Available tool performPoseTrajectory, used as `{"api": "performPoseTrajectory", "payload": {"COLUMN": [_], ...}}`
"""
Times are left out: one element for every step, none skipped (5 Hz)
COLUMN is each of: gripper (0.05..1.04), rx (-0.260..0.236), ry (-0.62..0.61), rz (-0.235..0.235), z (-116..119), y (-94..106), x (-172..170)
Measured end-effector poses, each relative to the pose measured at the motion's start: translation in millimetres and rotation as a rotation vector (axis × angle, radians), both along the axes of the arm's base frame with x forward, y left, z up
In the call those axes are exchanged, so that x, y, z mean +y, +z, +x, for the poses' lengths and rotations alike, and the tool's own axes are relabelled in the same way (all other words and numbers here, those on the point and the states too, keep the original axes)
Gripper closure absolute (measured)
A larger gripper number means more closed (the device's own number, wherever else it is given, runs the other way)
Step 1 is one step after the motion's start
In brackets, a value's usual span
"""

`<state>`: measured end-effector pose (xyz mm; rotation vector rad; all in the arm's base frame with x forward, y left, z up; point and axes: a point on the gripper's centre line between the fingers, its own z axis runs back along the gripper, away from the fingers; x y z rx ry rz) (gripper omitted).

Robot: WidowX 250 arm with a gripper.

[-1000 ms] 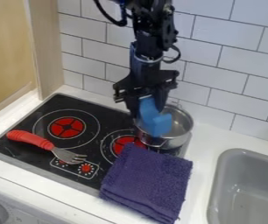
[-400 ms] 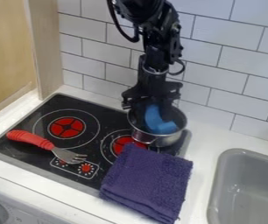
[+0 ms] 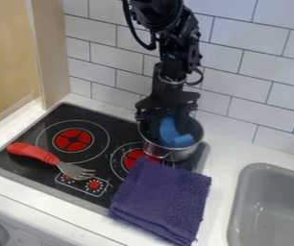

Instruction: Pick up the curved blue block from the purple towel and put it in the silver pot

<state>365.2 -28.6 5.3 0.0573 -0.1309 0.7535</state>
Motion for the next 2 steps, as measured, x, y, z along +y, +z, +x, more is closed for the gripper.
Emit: {"api": "performPoseTrajectory", "payload": {"gripper": [0.140,0.065], "rx": [-0.008,-0.063], "ry": [0.021,0.022], "rz": [0.009,0.022], "z": [0.8,5.0], "y": [0.8,16.7], "x": [1.3,4.4]}}
